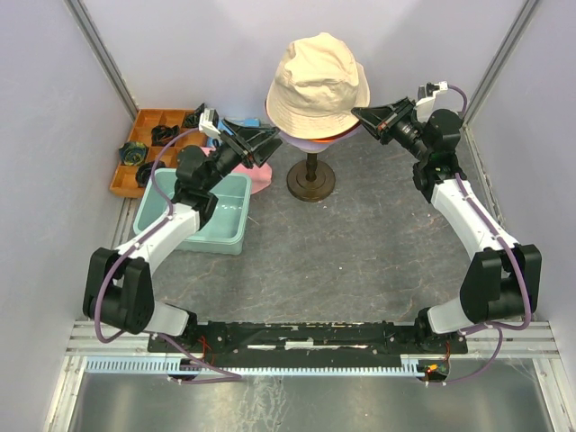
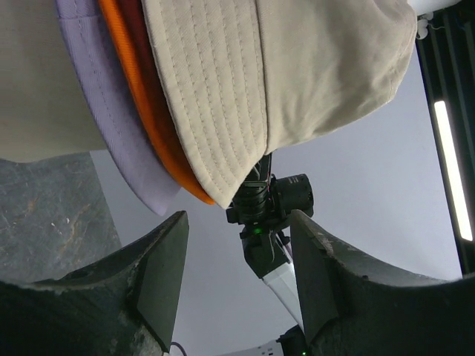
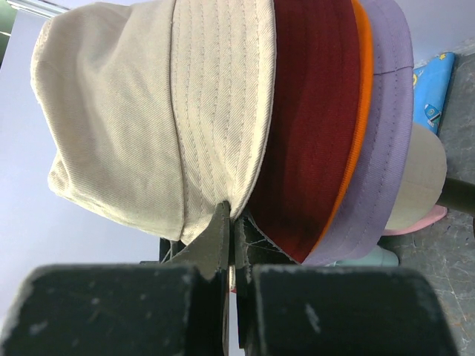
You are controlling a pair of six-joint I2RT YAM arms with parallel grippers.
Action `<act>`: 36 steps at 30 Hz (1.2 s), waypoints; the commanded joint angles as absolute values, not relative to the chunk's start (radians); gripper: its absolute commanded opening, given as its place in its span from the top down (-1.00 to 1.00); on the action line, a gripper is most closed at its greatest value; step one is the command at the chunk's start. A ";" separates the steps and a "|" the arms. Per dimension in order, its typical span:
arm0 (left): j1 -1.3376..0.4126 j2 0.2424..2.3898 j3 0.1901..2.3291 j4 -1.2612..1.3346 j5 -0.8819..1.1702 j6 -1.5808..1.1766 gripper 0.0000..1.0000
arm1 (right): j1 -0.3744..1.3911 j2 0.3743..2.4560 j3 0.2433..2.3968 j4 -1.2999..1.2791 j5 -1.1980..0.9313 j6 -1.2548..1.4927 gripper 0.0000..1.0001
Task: Stack the hats
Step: Stack the hat on the hat.
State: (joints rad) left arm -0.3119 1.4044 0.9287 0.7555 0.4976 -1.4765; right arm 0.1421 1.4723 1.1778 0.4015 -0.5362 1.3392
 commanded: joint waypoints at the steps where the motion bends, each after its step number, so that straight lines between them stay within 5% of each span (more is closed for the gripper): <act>1: -0.314 1.419 0.993 0.797 0.467 -1.424 -0.28 | 0.164 1.475 1.156 0.300 -0.566 1.312 1.00; 26: -0.325 1.509 1.075 0.842 0.437 -1.433 -0.28 | 0.162 1.482 1.159 0.295 -0.575 1.320 1.00; 36: -0.340 1.531 1.110 0.858 0.421 -1.443 -0.13 | 0.163 1.480 1.148 0.298 -0.571 1.322 1.00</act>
State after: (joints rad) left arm -0.3264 1.5311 1.0542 0.7795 0.4450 -1.4677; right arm 0.1421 1.4723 1.1778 0.4000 -0.5358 1.3495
